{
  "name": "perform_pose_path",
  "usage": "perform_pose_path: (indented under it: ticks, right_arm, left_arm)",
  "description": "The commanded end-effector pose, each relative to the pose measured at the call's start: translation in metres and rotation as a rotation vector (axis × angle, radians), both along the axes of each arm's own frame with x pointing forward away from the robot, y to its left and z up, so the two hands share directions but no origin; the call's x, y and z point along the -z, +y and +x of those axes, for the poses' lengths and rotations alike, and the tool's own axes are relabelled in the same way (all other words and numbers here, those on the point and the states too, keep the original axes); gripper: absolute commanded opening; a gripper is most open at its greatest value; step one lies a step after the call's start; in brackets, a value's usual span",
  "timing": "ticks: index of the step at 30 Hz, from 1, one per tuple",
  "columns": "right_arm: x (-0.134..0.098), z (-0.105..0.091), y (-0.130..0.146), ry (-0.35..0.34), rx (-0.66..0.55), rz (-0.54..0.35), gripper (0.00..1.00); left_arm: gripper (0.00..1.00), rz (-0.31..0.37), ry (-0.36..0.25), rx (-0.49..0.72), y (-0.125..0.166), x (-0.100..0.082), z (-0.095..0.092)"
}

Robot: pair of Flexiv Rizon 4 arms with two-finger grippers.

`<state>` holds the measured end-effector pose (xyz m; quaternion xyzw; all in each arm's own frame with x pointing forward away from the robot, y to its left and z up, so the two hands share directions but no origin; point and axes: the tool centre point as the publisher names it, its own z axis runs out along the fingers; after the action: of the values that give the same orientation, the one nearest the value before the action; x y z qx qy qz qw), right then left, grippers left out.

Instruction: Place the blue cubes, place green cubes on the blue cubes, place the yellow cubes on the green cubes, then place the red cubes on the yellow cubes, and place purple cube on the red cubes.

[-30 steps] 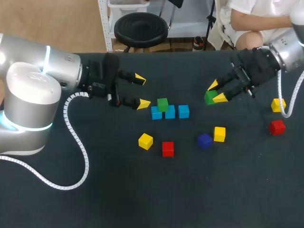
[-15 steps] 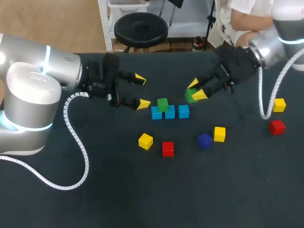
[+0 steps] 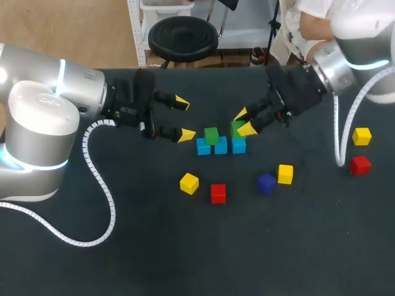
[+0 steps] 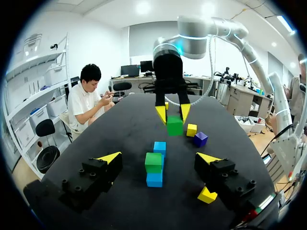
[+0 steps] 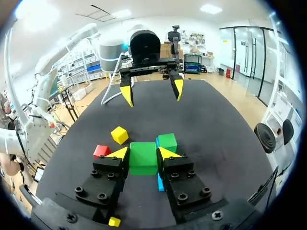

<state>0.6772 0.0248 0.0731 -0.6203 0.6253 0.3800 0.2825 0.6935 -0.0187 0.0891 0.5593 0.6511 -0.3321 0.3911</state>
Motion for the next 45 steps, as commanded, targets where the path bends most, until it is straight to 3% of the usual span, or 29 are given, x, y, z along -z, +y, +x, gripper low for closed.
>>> perform_pose_path:
  ticks: [1,17,45]
  right_arm:
    - [0.012,-0.002,0.001,-0.015,0.026,0.014,0.00]
    - [0.039,0.009,0.011,0.047,0.002,-0.014,0.00]
    - [0.043,0.026,0.011,0.039,-0.018,-0.030,0.00]
  left_arm:
    - [1.00,-0.004,-0.004,0.000,0.001,0.001,-0.001]
    - [1.00,-0.004,-0.004,0.000,0.001,0.001,-0.001]
    - [1.00,-0.004,-0.004,0.000,0.001,0.001,-0.001]
